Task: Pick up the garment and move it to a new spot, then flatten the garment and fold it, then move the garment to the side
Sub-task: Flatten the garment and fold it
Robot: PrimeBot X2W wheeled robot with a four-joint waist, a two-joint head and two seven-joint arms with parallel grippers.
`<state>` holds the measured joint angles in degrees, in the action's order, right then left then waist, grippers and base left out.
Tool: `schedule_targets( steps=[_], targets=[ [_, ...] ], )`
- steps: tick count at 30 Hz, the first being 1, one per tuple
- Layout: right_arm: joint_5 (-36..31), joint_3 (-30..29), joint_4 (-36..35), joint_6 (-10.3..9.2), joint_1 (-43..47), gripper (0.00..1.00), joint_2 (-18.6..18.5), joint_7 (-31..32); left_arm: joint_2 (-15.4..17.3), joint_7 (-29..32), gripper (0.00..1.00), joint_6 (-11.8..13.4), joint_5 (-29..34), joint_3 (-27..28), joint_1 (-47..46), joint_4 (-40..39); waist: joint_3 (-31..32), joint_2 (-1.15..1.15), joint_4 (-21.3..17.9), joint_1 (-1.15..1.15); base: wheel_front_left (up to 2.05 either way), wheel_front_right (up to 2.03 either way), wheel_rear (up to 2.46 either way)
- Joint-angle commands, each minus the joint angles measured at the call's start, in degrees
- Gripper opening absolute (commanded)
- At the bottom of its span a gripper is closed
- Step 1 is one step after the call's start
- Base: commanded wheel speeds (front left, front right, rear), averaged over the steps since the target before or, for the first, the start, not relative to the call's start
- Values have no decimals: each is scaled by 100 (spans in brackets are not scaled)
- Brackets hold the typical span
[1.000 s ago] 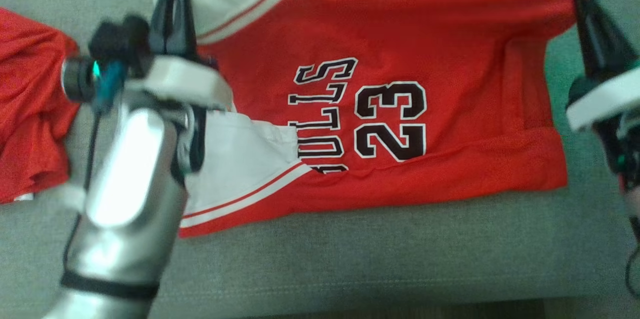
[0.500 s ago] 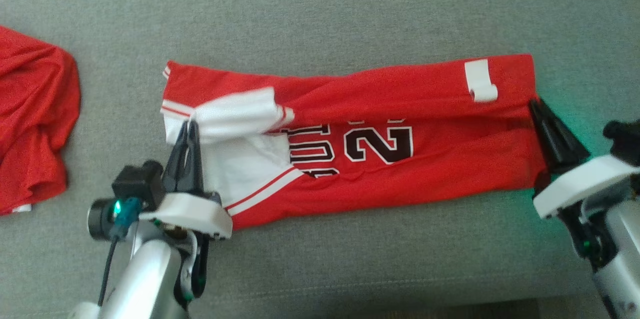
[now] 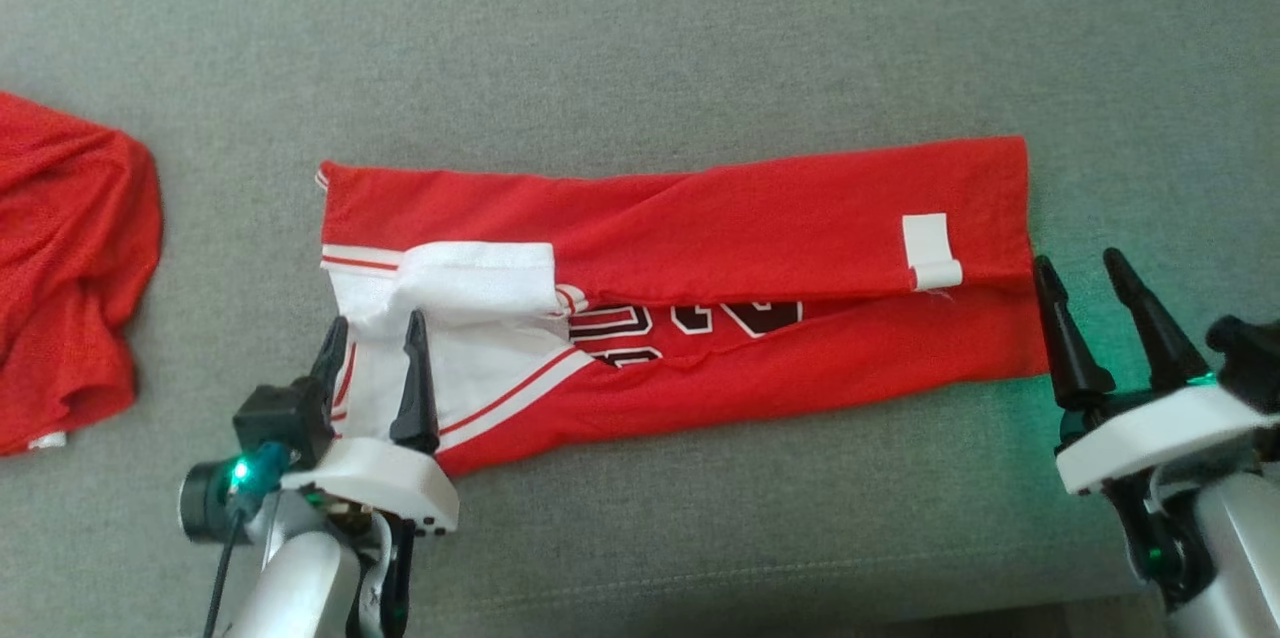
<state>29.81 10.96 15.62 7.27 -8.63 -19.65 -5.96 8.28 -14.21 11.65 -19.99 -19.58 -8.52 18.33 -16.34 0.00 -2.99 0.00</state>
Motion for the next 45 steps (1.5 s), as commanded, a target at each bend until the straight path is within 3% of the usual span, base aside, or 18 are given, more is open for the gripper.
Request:
schedule_targets(
  steps=[1, 12, 21, 34, 45],
  targets=[
    [-188, -57, -343, 22, 120, 100, -8, -114, 109, -59, 100, 78, 107, 231, -26, -334, 81, 0, -18, 0, 0, 0, 0],
    [-1168, -659, -1877, 22, 580, 100, 641, 212, 273, -77, 100, 437, 620, 432, 243, -1702, 343, 0, -108, 0, 0, 0, 0],
    [-1361, -717, -2302, 22, 847, 100, 882, 532, 364, -66, 100, 552, 686, 460, 452, -2001, 441, 0, -141, 0, 0, 0, 0],
    [-1324, -763, -2234, 22, 837, 100, 867, 772, 386, -61, 100, 596, 680, 436, 393, -2022, 362, 0, -102, 0, 0, 0, 0],
    [-1078, -895, -1195, 22, 306, 100, 601, 1376, 324, -71, 100, 638, 743, 441, 72, -2057, -158, 0, 59, 0, 0, 0, 0]
  ],
)
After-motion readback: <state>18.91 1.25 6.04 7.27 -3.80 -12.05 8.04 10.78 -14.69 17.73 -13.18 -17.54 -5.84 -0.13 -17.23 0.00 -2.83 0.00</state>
